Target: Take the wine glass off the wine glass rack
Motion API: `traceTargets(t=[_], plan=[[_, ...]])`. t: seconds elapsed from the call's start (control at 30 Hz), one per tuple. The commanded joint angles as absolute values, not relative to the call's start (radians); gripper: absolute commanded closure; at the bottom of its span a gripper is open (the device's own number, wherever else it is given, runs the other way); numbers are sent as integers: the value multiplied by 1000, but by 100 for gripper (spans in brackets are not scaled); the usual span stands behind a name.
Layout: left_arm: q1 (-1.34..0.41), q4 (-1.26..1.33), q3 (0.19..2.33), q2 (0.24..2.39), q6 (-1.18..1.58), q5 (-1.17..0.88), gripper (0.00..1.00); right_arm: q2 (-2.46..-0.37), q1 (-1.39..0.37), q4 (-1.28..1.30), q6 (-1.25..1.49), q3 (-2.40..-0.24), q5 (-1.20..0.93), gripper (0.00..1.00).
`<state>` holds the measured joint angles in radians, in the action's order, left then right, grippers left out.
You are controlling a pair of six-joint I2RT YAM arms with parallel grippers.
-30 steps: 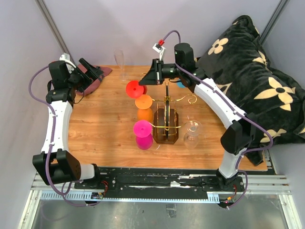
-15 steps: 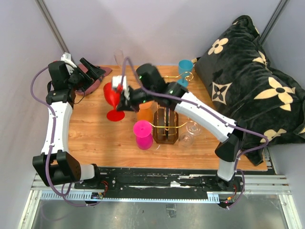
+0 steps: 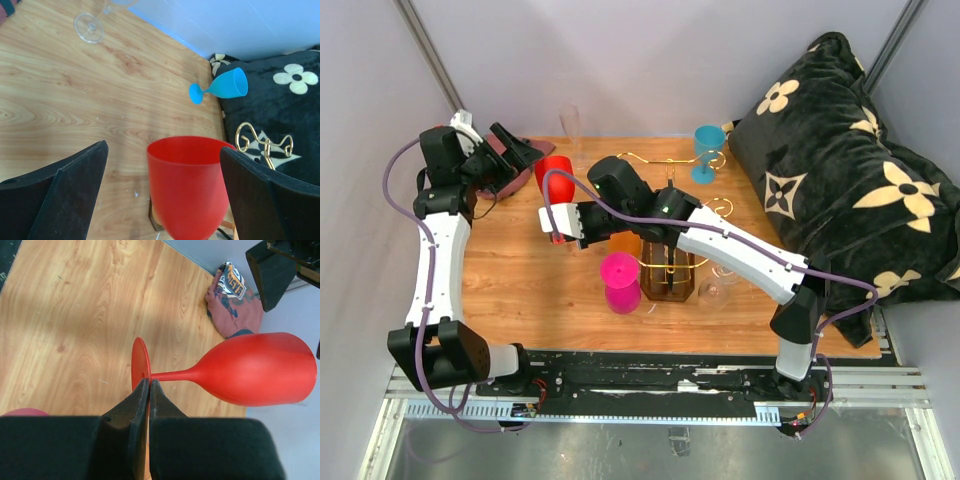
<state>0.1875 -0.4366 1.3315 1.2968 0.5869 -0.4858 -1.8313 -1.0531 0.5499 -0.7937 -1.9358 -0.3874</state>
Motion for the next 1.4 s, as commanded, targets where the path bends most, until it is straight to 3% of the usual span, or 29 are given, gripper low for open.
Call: traceTargets(t=[0.0,0.43,1.23,1.37], plan=[[184,-503,1378,1283,531,-513,0,-1829,-1068,527,-864,-1938,-339,99],[141,-535,1387,1304,520,-622,0,-1879,-1077,535,-880,-2004,-352,99],[106,-572,1382,1359,470,-615,0,-1853,-1108,534,-917,-1982,-326,99],[107,-578,1383,1359,463,-606,8,-1850,-1108,528,-919,-1972,-299,99]])
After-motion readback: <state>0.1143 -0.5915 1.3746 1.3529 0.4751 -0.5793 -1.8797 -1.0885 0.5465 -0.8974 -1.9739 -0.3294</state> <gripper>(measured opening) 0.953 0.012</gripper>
